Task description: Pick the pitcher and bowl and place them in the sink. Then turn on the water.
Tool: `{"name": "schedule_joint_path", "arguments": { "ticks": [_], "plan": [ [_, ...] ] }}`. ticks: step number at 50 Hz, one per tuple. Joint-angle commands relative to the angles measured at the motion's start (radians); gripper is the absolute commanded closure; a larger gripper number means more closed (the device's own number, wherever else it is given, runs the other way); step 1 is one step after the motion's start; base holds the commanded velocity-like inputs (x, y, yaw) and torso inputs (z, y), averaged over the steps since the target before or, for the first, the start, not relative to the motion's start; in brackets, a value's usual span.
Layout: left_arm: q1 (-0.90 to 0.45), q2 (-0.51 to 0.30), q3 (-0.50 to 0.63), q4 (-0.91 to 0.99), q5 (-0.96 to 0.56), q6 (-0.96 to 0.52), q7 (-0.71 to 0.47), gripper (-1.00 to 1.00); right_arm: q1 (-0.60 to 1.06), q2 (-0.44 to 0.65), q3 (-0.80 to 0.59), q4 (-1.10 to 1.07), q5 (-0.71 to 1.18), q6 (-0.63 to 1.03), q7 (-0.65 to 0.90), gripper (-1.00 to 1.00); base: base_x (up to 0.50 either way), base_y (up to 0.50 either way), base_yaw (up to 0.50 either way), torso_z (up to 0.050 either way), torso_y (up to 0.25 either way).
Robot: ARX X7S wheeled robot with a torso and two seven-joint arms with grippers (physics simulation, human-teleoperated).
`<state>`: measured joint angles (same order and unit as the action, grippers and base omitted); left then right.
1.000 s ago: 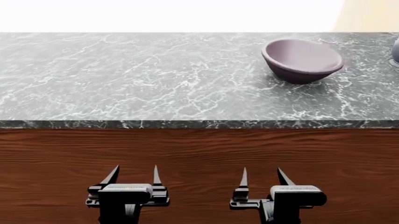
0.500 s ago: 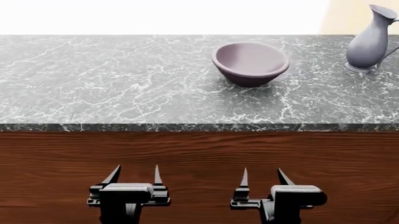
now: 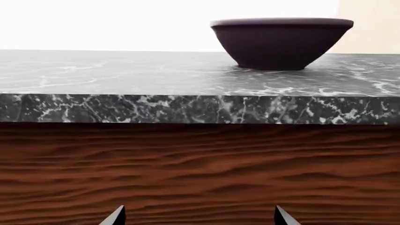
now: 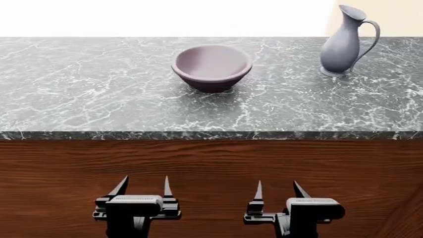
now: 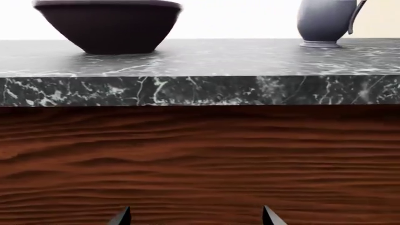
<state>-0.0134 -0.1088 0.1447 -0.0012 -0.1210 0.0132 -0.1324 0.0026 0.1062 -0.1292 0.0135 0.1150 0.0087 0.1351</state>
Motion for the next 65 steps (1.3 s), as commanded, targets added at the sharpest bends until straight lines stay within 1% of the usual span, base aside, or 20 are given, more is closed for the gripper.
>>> {"name": "schedule_joint_path", "arguments": {
  "ticks": [1, 25, 31, 33, 36, 38, 41, 43, 46, 49, 50, 52, 54, 55, 60, 65],
  "plan": [
    [0.000, -0.011, 0.013, 0.003, -0.010, 0.001, -0.011, -1.00, 0.002, 0.009, -0.013, 0.012, 0.013, -0.008, 0.010, -1.00, 0.00, -0.50, 0.00, 0.050, 0.025],
    [-0.001, -0.041, 0.020, 0.046, -0.040, -0.022, -0.032, -1.00, 0.003, 0.030, -0.029, -0.006, 0.034, 0.001, 0.034, -1.00, 0.00, -0.50, 0.00, 0.050, 0.028],
    [0.009, -0.066, 0.008, 0.130, -0.065, -0.079, -0.037, -1.00, -0.004, 0.040, -0.033, -0.036, 0.028, 0.010, 0.047, -1.00, 0.00, -0.50, 0.00, 0.050, 0.029],
    [0.012, -0.087, -0.002, 0.203, -0.081, -0.144, -0.044, -1.00, -0.016, 0.054, -0.036, -0.093, 0.026, 0.040, 0.051, -1.00, 0.00, 0.00, 0.00, 0.050, 0.020],
    [0.024, -0.141, -0.029, 0.399, -0.159, -0.302, -0.042, -1.00, -0.037, 0.093, -0.043, -0.247, 0.020, 0.158, 0.063, -1.00, 0.00, 0.00, 0.00, 0.000, 0.000],
    [0.018, -0.198, -0.064, 0.573, -0.219, -0.433, -0.056, -1.00, -0.052, 0.130, -0.023, -0.411, 0.058, 0.292, 0.064, -1.00, 0.00, 0.00, 0.00, 0.000, 0.000],
    [-0.028, -0.271, -0.138, 0.767, -0.316, -0.624, -0.094, -1.00, -0.042, 0.184, 0.013, -0.624, 0.101, 0.468, 0.077, -1.00, 0.00, 0.00, 0.00, 0.000, 0.000],
    [-0.074, -0.314, -0.184, 0.865, -0.386, -0.749, -0.123, -1.00, -0.001, 0.221, 0.036, -0.754, 0.134, 0.622, 0.089, -1.00, 0.00, 0.00, 0.00, 0.000, 0.000],
    [-0.213, -0.357, -0.303, 0.982, -0.590, -0.986, -0.194, -1.00, 0.115, 0.272, 0.101, -0.931, 0.234, 0.881, 0.088, -1.00, 0.00, 0.00, 0.00, 0.000, 0.000],
    [-0.380, -0.395, -0.397, 1.028, -0.805, -1.178, -0.283, -1.00, 0.271, 0.280, 0.213, -1.045, 0.373, 1.131, 0.088, -1.00, 0.00, 0.00, 0.00, 0.000, 0.000],
    [-0.448, -0.411, -0.423, 1.030, -0.886, -1.238, -0.321, -1.00, 0.332, 0.306, 0.247, -1.060, 0.469, 1.189, 0.127, -1.00, 0.00, 0.00, 0.00, 0.000, 0.000],
    [-0.578, -0.435, -0.468, 1.007, -1.049, -1.334, -0.408, -1.00, 0.448, 0.366, 0.314, -1.060, 0.720, 1.274, 0.267, -1.00, 0.00, 0.00, 0.00, 0.000, 0.000],
    [-0.698, -0.461, -0.483, 0.963, -1.204, -1.398, -0.509, -1.00, 0.549, 0.373, 0.382, -1.055, 0.879, 1.367, 0.341, -1.00, 0.00, 0.00, 0.00, 0.000, 0.000],
    [-0.744, -0.471, -0.478, 0.940, -1.251, -1.415, -0.545, -1.00, 0.590, 0.370, 0.412, -1.047, 0.934, 1.405, 0.363, -1.00, 0.04, 0.00, 0.00, 0.000, 0.000],
    [-0.859, -0.507, -0.446, 0.884, -1.328, -1.442, -0.609, -1.00, 0.713, 0.373, 0.500, -1.007, 1.119, 1.495, 0.437, -1.00, 0.33, -0.01, 0.00, 0.000, 0.000],
    [-0.891, -0.538, -0.445, 0.867, -1.393, -1.443, -0.658, -1.00, 0.763, 0.390, 0.543, -0.977, 1.269, 1.517, 0.528, -1.00, 0.50, -0.05, 0.00, 0.000, 0.000]
  ]
}}
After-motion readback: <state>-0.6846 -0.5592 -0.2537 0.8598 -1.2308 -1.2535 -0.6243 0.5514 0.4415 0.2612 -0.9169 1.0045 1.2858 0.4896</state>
